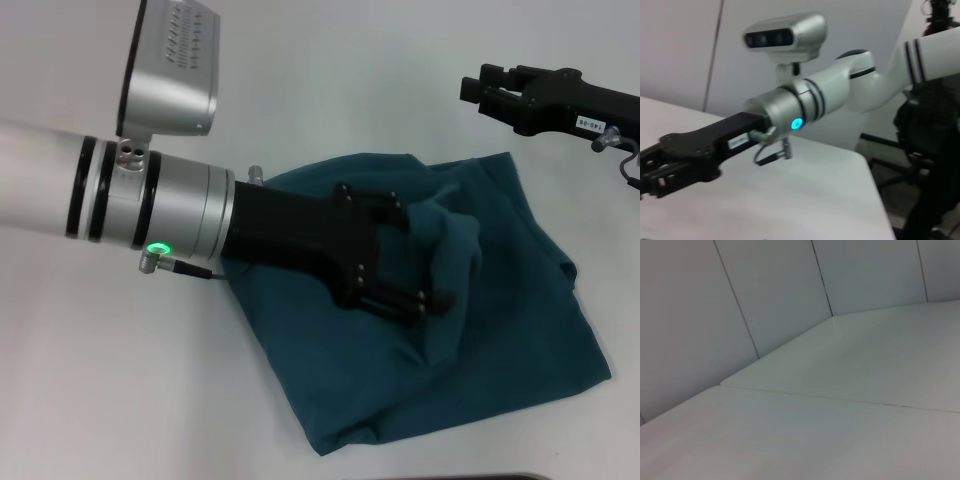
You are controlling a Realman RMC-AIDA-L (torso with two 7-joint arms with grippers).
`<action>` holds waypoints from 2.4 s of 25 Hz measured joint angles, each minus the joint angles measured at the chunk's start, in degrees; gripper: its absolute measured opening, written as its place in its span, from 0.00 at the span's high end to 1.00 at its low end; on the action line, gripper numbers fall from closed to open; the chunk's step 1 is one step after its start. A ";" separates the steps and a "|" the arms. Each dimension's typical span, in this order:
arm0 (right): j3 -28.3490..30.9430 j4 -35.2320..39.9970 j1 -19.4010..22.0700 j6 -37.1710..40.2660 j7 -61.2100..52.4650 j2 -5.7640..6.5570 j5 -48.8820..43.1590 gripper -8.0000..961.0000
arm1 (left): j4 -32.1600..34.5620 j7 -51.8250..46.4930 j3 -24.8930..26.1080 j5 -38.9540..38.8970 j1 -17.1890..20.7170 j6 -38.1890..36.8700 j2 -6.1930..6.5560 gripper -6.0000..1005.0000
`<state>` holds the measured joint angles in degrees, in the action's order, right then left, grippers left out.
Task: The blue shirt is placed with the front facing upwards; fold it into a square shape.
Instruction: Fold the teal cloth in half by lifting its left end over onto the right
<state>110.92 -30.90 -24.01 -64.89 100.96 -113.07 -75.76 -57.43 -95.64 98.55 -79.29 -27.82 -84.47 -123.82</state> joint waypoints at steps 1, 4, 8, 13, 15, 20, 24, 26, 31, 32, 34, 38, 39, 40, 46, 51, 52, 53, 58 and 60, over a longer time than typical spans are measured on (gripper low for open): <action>0.00 0.10 0.03 -0.01 0.02 0.13 0.00 0.58 | -0.16 -0.02 0.18 -0.10 0.12 -0.94 -0.03 0.10; 0.00 0.06 0.29 0.03 0.06 0.37 0.00 0.58 | -0.54 -0.03 0.07 -0.62 0.09 -2.26 -0.27 0.10; 0.00 -0.25 0.50 -0.10 0.65 0.53 0.00 0.58 | -0.47 0.09 -1.78 -0.51 -0.87 -1.35 -0.51 0.10; 0.04 -0.14 0.57 -0.21 0.73 0.77 -0.34 0.58 | -0.15 0.36 -4.16 -0.55 -2.35 3.30 -0.57 0.10; 0.14 -0.09 0.65 -0.28 0.73 0.77 -0.63 0.58 | -0.11 0.40 -5.41 -0.99 -2.75 5.78 -0.65 0.09; 0.18 0.15 0.72 -0.36 0.73 0.77 -0.74 0.58 | -0.15 0.78 -8.94 -4.22 -3.47 9.48 -0.76 0.10; 0.18 0.21 0.73 -0.49 0.73 0.64 -0.78 0.58 | -0.36 1.58 -9.89 -5.85 -3.11 12.07 -0.81 0.10; 0.18 0.22 0.83 -0.52 0.73 0.52 -0.83 0.58 | -0.43 1.52 -9.95 -5.88 -2.94 13.36 -0.81 0.10; 0.18 -0.13 1.20 -0.59 0.73 0.26 -0.88 0.58 | -0.72 1.69 -9.95 -5.90 -2.55 15.45 -0.64 0.10; 0.18 -0.15 1.21 -0.59 0.73 0.22 -0.88 0.58 | -1.04 1.73 -10.00 -5.90 -2.53 15.46 -0.59 0.10; 0.18 -0.16 1.22 -0.60 0.73 0.18 -0.89 0.58 | -1.95 1.88 -10.09 -5.87 -2.28 15.17 -0.54 0.10; 0.20 -0.24 0.99 -0.48 0.63 0.12 -0.88 0.58 | -3.20 1.86 -10.90 -4.99 -1.77 14.90 -0.46 0.10; 0.40 -0.25 0.90 -0.45 0.58 0.12 -0.88 0.58 | -3.29 1.70 -11.00 -4.49 -1.78 14.82 -0.40 0.10; 0.59 -0.21 0.82 -0.42 0.57 0.11 -0.88 0.58 | -3.35 1.42 -11.04 -3.95 -1.81 14.73 -0.34 0.10; 1.51 -0.10 0.56 -0.19 0.69 -0.21 -0.87 0.58 | -3.54 -1.79 -8.68 0.24 -2.38 14.75 -0.20 0.10; 1.99 -0.07 0.54 -0.10 0.72 -0.25 -0.88 0.59 | -4.37 -5.89 -7.24 4.05 -2.86 13.96 -0.19 0.10; 2.18 -0.03 0.55 -0.13 0.72 -0.24 -0.88 0.59 | -4.64 -6.21 -7.21 4.33 -2.78 13.92 -0.19 0.10; 2.31 -0.02 0.61 -0.20 0.73 -0.25 -0.88 0.59 | -5.19 -6.77 -7.14 4.79 -2.57 13.88 -0.19 0.10; 2.45 -0.28 1.14 -0.66 0.73 -0.34 -0.88 0.59 | -6.88 -7.50 -7.02 5.15 -1.36 13.28 -0.19 0.10; 2.57 -0.30 1.17 -0.74 0.73 -0.34 -0.88 0.59 | -7.74 -7.53 -6.60 5.15 -0.94 12.11 -0.19 0.10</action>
<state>113.48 -31.19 -22.83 -65.62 101.69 -113.42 -76.64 -65.17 -103.17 91.95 -74.14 -28.76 -72.36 -124.01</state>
